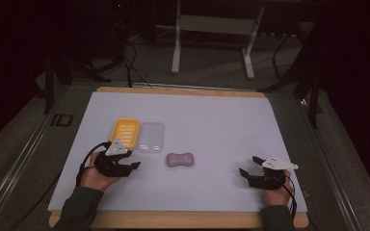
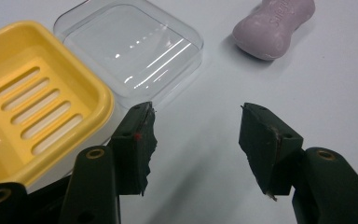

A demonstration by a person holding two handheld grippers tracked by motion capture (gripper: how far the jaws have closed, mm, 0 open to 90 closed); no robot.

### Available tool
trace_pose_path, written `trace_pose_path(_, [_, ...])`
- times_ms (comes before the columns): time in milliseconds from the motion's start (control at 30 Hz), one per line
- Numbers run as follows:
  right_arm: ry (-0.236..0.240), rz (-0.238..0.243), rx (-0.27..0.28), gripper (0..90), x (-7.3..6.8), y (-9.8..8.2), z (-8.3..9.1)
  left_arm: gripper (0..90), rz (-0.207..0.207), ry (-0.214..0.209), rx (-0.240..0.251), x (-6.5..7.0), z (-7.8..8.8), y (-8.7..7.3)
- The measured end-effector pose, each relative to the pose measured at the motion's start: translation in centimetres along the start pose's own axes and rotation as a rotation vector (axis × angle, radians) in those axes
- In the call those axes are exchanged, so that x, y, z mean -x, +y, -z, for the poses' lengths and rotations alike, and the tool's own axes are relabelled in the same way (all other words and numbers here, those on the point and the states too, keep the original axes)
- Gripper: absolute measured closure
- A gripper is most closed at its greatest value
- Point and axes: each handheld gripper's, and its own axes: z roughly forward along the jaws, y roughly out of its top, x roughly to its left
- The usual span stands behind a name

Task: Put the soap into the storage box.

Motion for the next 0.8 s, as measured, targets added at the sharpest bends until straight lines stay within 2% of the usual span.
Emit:
trace_pose_path(367, [0.004,-0.001,0.002,23.1,0.0,0.0,0.0,45.4,-0.061,-0.004,-0.025,-0.1,0.0,1.4])
trace_pose_path(800, [0.007,0.001,0.004,23.1,0.0,0.0,0.0,45.4,-0.121,-0.030,-0.039,0.1,-0.3,2.9])
